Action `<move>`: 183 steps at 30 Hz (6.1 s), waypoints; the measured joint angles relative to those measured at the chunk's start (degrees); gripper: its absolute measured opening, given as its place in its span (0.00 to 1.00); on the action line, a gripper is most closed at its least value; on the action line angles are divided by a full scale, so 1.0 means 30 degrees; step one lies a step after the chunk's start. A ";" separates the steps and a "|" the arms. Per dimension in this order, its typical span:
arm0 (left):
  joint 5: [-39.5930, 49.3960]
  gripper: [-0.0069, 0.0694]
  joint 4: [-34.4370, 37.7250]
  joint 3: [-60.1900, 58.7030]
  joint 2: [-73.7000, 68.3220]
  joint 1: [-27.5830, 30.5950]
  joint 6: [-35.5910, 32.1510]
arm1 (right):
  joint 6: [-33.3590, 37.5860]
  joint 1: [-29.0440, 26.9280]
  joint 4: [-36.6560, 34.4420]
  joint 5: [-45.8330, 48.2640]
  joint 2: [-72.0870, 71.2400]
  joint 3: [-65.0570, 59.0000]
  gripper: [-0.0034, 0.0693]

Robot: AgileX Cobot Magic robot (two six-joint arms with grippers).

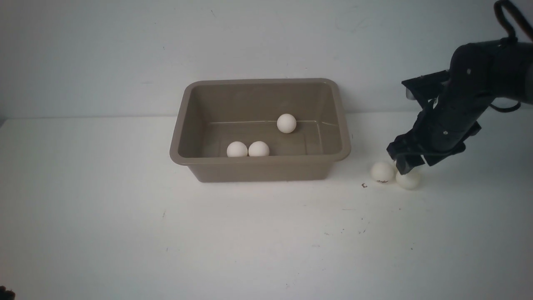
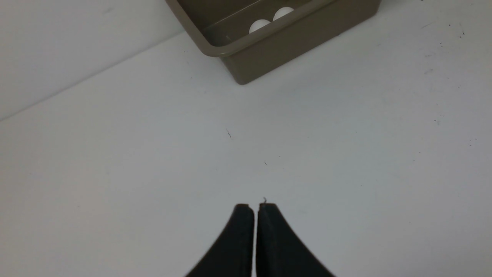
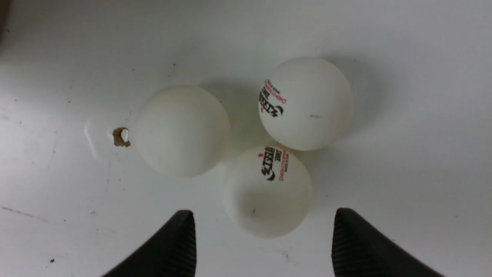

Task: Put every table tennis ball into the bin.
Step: Use the right arm to clamp the table tennis ball closest to it, then use the right arm to put the table tennis ball into the box, then use the right arm to clamp the table tennis ball closest to it

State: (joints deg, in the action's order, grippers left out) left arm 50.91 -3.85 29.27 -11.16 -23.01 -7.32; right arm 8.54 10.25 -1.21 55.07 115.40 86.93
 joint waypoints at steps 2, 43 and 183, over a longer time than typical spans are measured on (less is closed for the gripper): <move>-0.0005 0.09 0.0000 0.0000 0.0000 0.0000 0.0000 | 0.0006 0.0000 0.0035 -0.0181 0.0282 0.0000 0.64; -0.0722 0.09 0.0000 0.0000 0.0000 0.0000 0.0000 | 0.1016 0.0729 -0.0257 -0.0332 -0.3965 0.0017 0.55; -0.0996 0.09 -0.0020 0.0000 0.0000 0.0021 -0.0027 | 0.1101 0.2432 0.0404 0.2080 0.3749 0.3803 0.65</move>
State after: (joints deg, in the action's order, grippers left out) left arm 47.92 -3.91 29.27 -11.16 -22.94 -7.41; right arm 11.84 17.55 0.00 61.30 126.65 98.34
